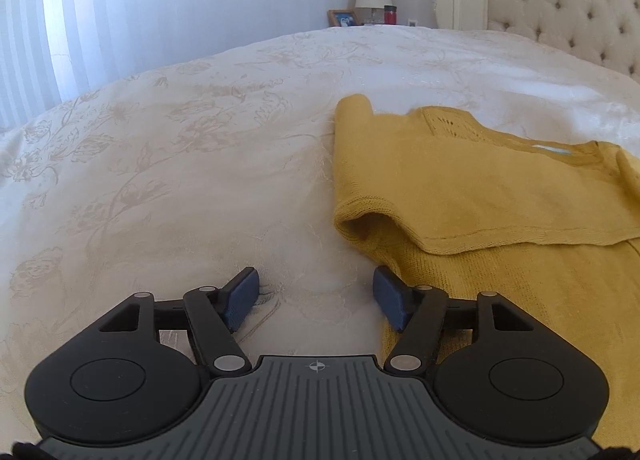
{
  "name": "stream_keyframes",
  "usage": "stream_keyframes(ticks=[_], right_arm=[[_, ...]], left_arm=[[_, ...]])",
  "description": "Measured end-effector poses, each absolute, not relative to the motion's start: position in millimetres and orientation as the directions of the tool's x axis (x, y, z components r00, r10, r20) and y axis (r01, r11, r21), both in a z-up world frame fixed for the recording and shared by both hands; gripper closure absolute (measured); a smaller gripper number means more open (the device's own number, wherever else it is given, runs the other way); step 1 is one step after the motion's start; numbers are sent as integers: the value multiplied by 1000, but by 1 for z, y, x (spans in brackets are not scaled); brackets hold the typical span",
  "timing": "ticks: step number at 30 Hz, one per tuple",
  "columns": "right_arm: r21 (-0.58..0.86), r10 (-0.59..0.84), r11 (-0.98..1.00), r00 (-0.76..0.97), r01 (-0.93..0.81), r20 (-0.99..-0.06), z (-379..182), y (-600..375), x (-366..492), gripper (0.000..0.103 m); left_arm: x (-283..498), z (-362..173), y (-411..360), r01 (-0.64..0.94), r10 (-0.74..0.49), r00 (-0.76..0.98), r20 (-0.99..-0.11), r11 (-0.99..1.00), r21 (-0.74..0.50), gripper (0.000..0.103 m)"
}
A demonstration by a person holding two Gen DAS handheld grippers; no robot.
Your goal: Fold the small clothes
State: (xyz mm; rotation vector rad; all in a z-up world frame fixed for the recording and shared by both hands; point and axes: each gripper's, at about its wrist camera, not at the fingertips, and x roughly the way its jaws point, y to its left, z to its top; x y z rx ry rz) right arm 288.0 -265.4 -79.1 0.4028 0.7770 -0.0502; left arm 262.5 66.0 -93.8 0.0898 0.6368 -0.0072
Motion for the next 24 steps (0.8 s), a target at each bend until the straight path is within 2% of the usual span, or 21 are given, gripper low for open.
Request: stream_keyframes(ticks=[1, 2, 3, 4, 11, 24], right_arm=[[345, 110, 919, 716, 191, -690, -79, -265, 287, 70], [347, 108, 917, 718, 195, -688, -78, -265, 287, 76], [345, 102, 918, 721, 198, -685, -78, -265, 286, 86], [341, 97, 919, 726, 198, -681, -76, -265, 284, 90], [296, 20, 928, 765, 225, -644, -52, -276, 264, 93], [157, -137, 922, 679, 353, -722, -66, -287, 258, 94]], left_arm=[[261, -95, 66, 27, 29, 811, -584, 996, 86, 37], [261, -95, 65, 22, 32, 812, -582, 996, 85, 36], [261, -95, 66, 19, 33, 811, -584, 996, 82, 35], [261, -94, 68, 17, 31, 810, -585, 997, 77, 35], [262, -96, 70, 16, 27, 812, -584, 998, 68, 33], [262, -94, 74, 24, 15, 809, -587, 998, 59, 32]])
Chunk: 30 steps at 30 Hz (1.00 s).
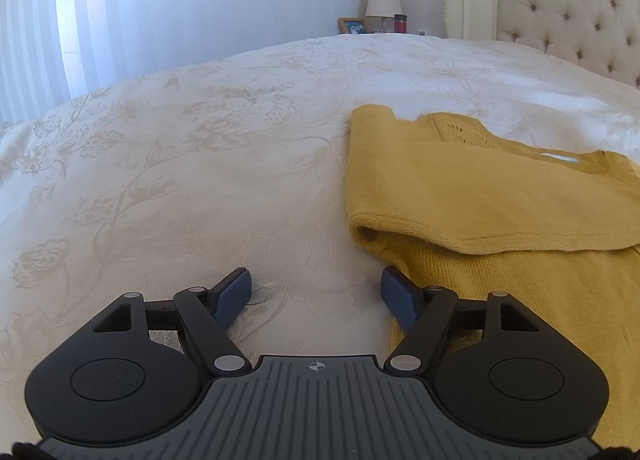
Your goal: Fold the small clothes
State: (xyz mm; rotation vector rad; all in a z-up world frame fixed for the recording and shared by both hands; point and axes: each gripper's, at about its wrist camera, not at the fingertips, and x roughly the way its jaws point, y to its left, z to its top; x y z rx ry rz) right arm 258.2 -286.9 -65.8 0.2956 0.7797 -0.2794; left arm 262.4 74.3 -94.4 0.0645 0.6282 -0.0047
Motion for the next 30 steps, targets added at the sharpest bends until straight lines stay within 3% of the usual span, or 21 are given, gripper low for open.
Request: stream_keyframes(ticks=[1, 3, 6, 9, 16, 22, 24, 30], right_arm=[[117, -173, 921, 661, 371, -730, -66, -286, 258, 99], [60, -225, 916, 630, 397, -744, -69, -288, 259, 99], [129, -182, 904, 641, 407, -745, -71, -304, 251, 99], [180, -147, 903, 674, 390, -724, -65, -308, 242, 87], [220, -84, 921, 716, 321, -693, -55, -290, 250, 87], [173, -66, 947, 689, 272, -722, -66, -270, 270, 84], [155, -78, 946, 661, 286, -746, -75, -273, 274, 84], [206, -55, 933, 685, 294, -727, -70, -299, 257, 82]], left_arm=[[262, -93, 74, 26, 14, 807, -590, 998, 60, 32], [263, -86, 76, 44, 7, 798, -603, 997, 69, 32], [260, -71, 83, 42, 9, 790, -613, 997, 67, 33], [255, -49, 87, 31, -6, 821, -570, 999, 33, 33], [284, -29, 51, 92, -18, 844, -536, 990, 111, 32], [337, -66, 53, -9, 118, 736, -667, 986, 164, 30], [346, -78, 73, -65, 103, 691, -716, 995, 80, 26], [326, -55, 75, -110, 101, 701, -706, 993, 33, 28]])
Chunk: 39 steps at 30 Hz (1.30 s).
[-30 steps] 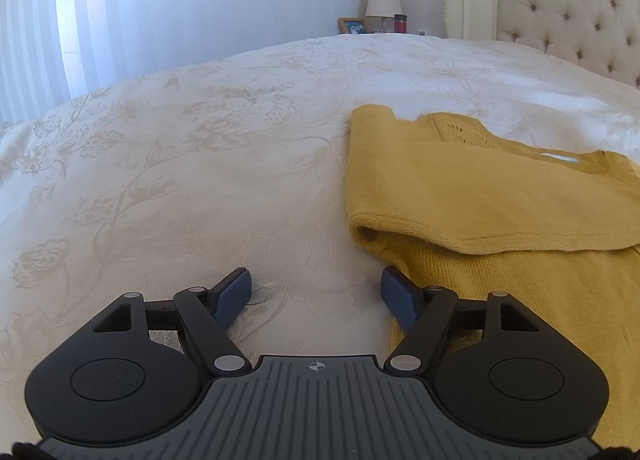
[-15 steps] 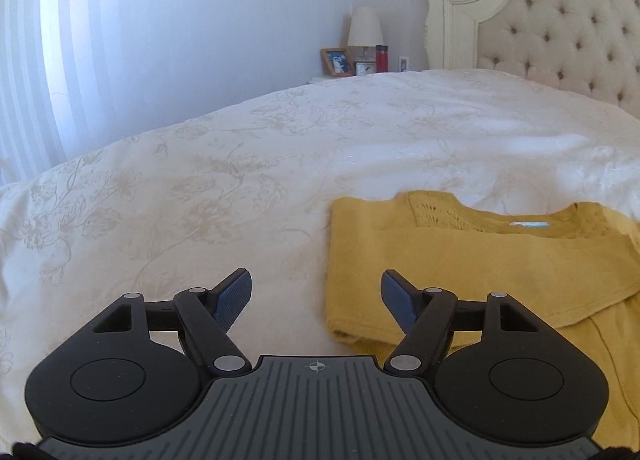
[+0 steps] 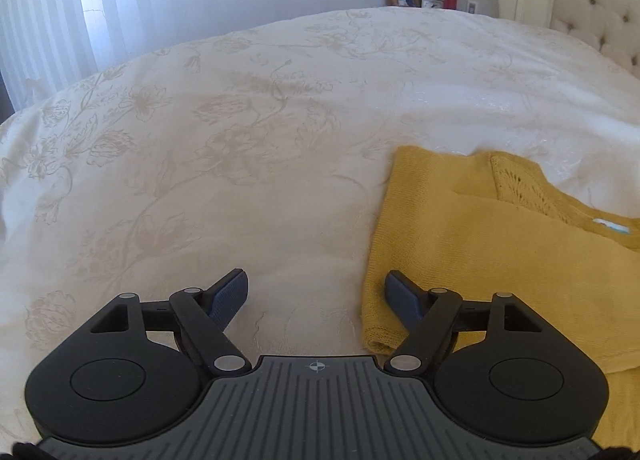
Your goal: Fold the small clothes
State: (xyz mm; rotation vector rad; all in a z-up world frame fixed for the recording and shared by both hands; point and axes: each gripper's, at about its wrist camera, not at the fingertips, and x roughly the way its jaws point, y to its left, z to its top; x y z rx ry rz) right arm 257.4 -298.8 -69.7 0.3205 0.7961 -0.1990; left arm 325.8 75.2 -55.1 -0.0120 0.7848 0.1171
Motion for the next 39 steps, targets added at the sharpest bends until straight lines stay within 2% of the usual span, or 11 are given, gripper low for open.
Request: stream_keyframes(ticks=[2, 4, 6, 9, 13, 19, 25, 30, 39], right_arm=[[229, -54, 921, 686, 315, -725, -65, -317, 251, 77], [235, -70, 910, 685, 343, -726, -60, -340, 244, 59], [215, -108, 902, 679, 373, -726, -54, -362, 236, 55], [192, -155, 889, 668, 415, -728, -46, -401, 224, 55], [218, -188, 843, 650, 491, -737, -40, -460, 209, 43], [234, -298, 729, 606, 643, -738, -42, -539, 189, 43], [208, -378, 665, 563, 718, -734, -52, -591, 189, 43], [201, -393, 625, 526, 754, -754, -68, -619, 196, 43], [255, -395, 573, 535, 779, -746, -93, -642, 207, 43]], left_arm=[[313, -42, 69, -89, 50, 723, -689, 996, -21, 28], [300, -30, 58, -52, 7, 752, -659, 997, -49, 28], [289, -20, 41, -6, -21, 778, -627, 999, -41, 28], [278, -13, 12, 86, -87, 790, -606, 996, -30, 28], [271, -17, -27, 181, -141, 767, -626, 983, 0, 28], [270, -47, -62, 222, -149, 737, -660, 975, 28, 28], [271, -76, -74, 220, -126, 688, -715, 975, 40, 28], [265, -83, -77, 232, -108, 709, -697, 969, 86, 27], [265, -84, -76, 232, -119, 710, -694, 970, 70, 27]])
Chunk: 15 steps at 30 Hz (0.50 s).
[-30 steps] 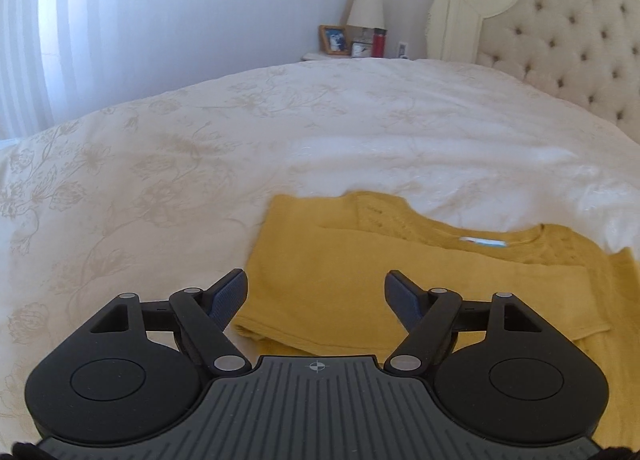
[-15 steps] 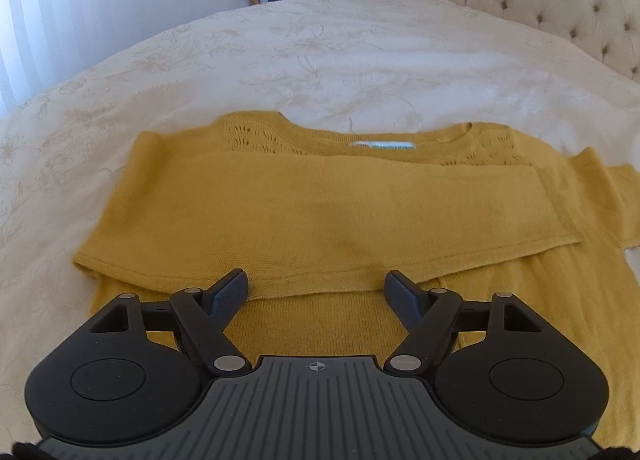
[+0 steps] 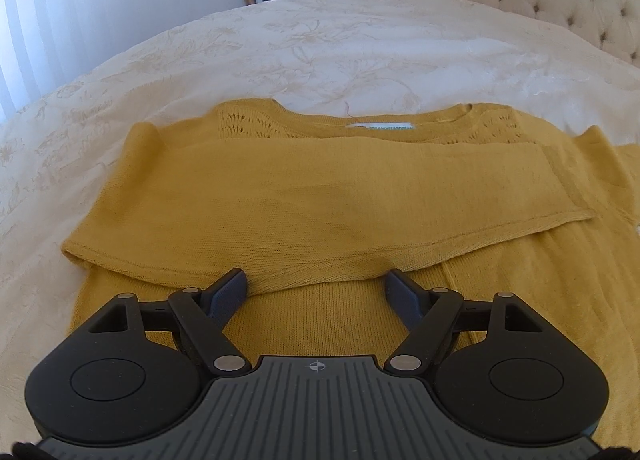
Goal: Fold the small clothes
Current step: 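Grasp the other sleeve cuff with the right gripper, then fold the held sleeve across the sweater body, open right gripper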
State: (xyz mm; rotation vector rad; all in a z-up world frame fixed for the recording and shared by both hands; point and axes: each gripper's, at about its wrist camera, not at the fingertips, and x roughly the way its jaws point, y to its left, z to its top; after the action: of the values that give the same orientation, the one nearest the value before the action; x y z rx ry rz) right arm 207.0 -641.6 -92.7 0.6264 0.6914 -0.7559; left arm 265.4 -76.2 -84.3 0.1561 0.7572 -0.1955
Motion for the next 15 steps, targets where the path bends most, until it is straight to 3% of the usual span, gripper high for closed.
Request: stream_keyframes(ticks=[2, 4, 9, 15], right_arm=[[251, -404, 573, 536, 780, -741, -93, -642, 210, 48], [259, -400, 572, 540, 778, -740, -93, -641, 211, 94], [184, -460, 626, 549, 758, -698, -66, -617, 214, 94], [171, -424, 744, 654, 646, -627, 0, -553, 224, 94]], left_arm=[[266, -85, -76, 231, -121, 712, -692, 971, 68, 27], [266, -85, -76, 232, -124, 711, -692, 971, 65, 27], [264, -75, -68, 242, -158, 706, -690, 970, 25, 28], [252, -54, -43, 235, -192, 712, -675, 972, -29, 28]])
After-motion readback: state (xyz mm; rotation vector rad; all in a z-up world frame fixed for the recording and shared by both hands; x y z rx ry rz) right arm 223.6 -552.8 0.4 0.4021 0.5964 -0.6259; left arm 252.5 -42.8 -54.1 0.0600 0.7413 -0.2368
